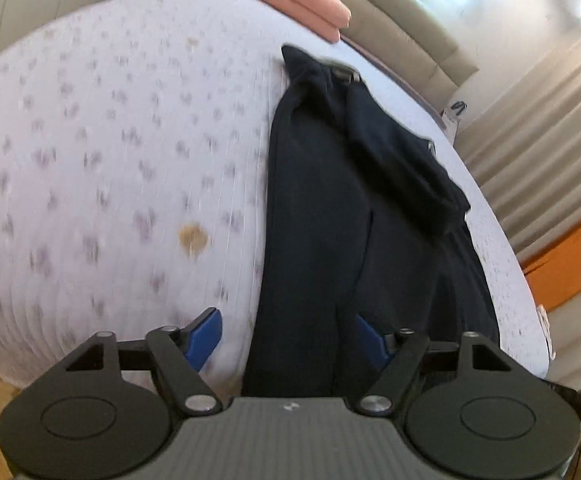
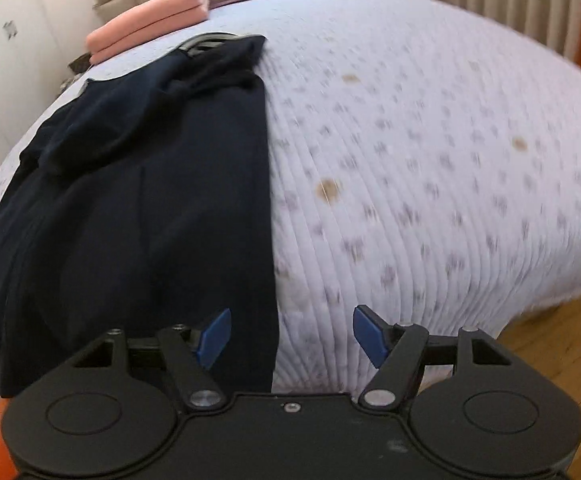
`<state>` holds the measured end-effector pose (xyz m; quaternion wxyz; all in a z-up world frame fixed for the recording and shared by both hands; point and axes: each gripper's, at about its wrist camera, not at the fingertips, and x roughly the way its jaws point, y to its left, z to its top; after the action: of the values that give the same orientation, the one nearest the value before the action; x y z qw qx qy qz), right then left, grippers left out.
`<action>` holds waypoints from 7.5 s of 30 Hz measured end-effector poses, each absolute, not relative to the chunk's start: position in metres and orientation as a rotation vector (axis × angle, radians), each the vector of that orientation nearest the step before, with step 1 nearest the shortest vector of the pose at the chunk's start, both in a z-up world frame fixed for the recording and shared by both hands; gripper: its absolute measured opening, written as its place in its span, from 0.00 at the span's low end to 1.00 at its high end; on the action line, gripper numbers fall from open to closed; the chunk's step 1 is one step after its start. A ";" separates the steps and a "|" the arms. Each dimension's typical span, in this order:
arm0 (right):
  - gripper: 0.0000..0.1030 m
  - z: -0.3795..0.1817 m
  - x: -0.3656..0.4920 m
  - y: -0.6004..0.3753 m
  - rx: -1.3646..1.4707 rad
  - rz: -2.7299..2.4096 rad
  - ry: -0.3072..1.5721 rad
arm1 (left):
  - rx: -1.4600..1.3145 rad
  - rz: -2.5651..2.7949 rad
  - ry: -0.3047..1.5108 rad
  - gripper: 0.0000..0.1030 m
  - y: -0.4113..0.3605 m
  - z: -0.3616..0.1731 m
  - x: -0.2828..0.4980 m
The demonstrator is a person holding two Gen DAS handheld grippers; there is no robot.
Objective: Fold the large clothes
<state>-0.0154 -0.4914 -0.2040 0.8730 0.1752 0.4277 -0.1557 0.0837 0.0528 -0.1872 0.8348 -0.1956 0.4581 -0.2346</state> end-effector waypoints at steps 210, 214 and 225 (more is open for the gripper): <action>0.33 -0.145 0.404 -0.461 -0.019 -0.179 0.868 | -0.369 -0.400 0.894 0.11 -0.136 -0.145 0.419; 0.26 -0.165 0.370 -0.414 -0.122 -0.153 0.950 | -0.318 -0.314 0.976 0.09 -0.124 -0.165 0.378; 0.23 -0.157 0.352 -0.422 -0.057 -0.316 0.974 | -0.421 -0.247 1.039 0.13 -0.054 -0.158 0.347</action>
<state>0.3516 -0.4223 -0.1569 0.8714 -0.0273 0.4659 -0.1512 0.3469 -0.0544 -0.1577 0.8397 -0.1989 0.4915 -0.1168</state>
